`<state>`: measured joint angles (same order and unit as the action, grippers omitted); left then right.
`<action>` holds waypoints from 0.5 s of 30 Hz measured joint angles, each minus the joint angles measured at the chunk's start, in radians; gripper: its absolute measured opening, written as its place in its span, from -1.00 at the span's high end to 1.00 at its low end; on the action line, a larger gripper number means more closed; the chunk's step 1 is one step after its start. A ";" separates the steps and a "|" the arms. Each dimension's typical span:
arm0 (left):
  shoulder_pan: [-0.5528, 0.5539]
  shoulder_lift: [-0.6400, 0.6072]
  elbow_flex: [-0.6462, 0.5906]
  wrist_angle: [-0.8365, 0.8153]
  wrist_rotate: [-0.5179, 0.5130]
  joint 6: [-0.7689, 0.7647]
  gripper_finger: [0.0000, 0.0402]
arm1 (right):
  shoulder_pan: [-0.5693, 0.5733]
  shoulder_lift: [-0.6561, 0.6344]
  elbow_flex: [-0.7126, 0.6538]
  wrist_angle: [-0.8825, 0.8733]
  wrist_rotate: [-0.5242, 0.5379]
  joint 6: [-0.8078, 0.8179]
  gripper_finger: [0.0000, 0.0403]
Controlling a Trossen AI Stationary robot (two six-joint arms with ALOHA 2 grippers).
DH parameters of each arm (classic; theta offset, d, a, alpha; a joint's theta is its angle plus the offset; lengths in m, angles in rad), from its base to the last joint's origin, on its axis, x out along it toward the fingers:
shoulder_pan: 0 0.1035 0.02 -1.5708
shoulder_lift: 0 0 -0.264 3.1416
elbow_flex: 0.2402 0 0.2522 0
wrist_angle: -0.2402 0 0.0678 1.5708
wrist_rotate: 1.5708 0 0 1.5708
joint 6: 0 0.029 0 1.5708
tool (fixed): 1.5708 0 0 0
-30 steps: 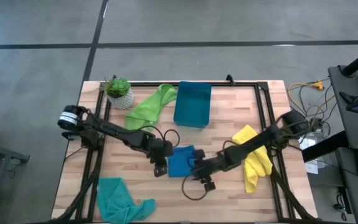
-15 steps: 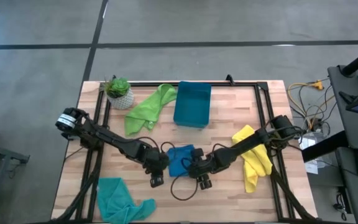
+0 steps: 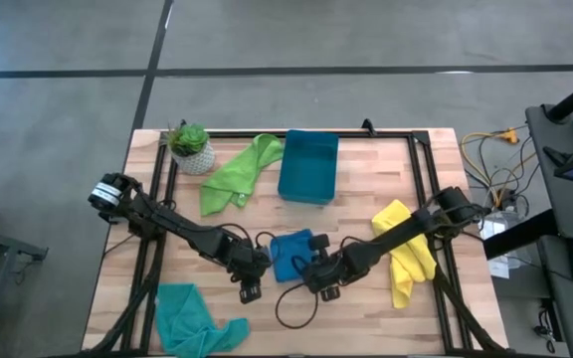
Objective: Fold microfiber towels
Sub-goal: Put the blue microfiber cloth into the blue bin
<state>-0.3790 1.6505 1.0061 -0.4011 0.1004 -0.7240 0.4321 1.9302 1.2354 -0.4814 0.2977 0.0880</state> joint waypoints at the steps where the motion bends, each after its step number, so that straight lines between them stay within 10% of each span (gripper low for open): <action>1: 0.000 0.000 0.000 0.001 -0.006 0.002 0.58 | 0.000 -0.024 0.017 -0.023 -0.020 0.004 0.93; 15: -0.002 -0.107 0.034 0.155 -0.213 0.205 0.59 | -0.140 -0.147 0.207 -0.279 -0.356 0.127 0.94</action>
<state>-0.3810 1.5438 1.0398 -0.2463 -0.1128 -0.5195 0.2922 1.7828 1.4424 -0.7603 -0.0584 0.2151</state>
